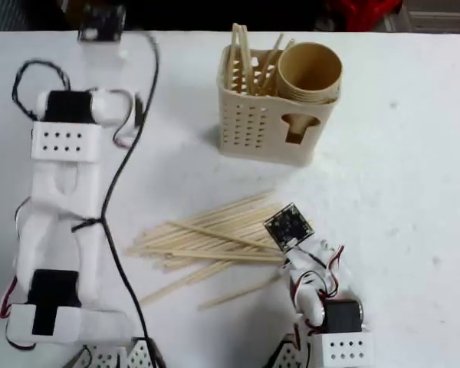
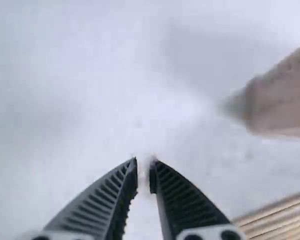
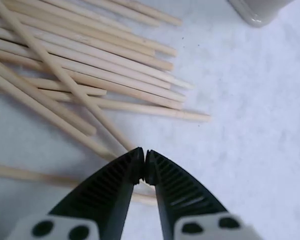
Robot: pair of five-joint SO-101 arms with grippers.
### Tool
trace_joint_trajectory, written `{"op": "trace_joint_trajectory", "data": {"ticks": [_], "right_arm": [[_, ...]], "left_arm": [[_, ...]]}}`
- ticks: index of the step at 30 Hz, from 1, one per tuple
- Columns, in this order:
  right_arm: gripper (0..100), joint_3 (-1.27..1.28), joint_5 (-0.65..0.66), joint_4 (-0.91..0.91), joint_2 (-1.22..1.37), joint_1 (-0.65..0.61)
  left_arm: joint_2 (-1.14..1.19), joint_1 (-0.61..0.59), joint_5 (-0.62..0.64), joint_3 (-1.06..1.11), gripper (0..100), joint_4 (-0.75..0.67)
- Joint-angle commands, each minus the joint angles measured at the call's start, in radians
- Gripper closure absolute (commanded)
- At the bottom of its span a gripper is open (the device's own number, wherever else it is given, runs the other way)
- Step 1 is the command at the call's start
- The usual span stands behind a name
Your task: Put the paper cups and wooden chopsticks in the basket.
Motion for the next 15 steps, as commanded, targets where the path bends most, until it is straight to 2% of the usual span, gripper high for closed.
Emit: {"op": "trace_joint_trajectory", "data": {"ticks": [1, 6, 9, 12, 15], "right_arm": [[97.7, -0.083, 0.014, 0.007, -0.005, 0.053], [97.6, -0.167, 0.071, 0.005, -0.002, 0.061], [93.5, -0.250, 0.071, 0.005, 0.024, 0.059], [91.1, -0.370, 0.069, 0.001, 0.165, 0.010], [91.2, -0.517, 0.068, -0.001, 0.429, -0.122]], "left_arm": [[-0.051, -0.090, -0.066, 0.302, 93, -0.238], [-0.050, -0.163, -0.106, 0.569, 93, -0.546], [-0.048, -0.163, -0.112, 0.678, 93, -0.690], [-0.048, -0.162, -0.112, 0.707, 93, -0.766], [-0.042, -0.180, -0.112, 0.710, 93, -0.790]]}}
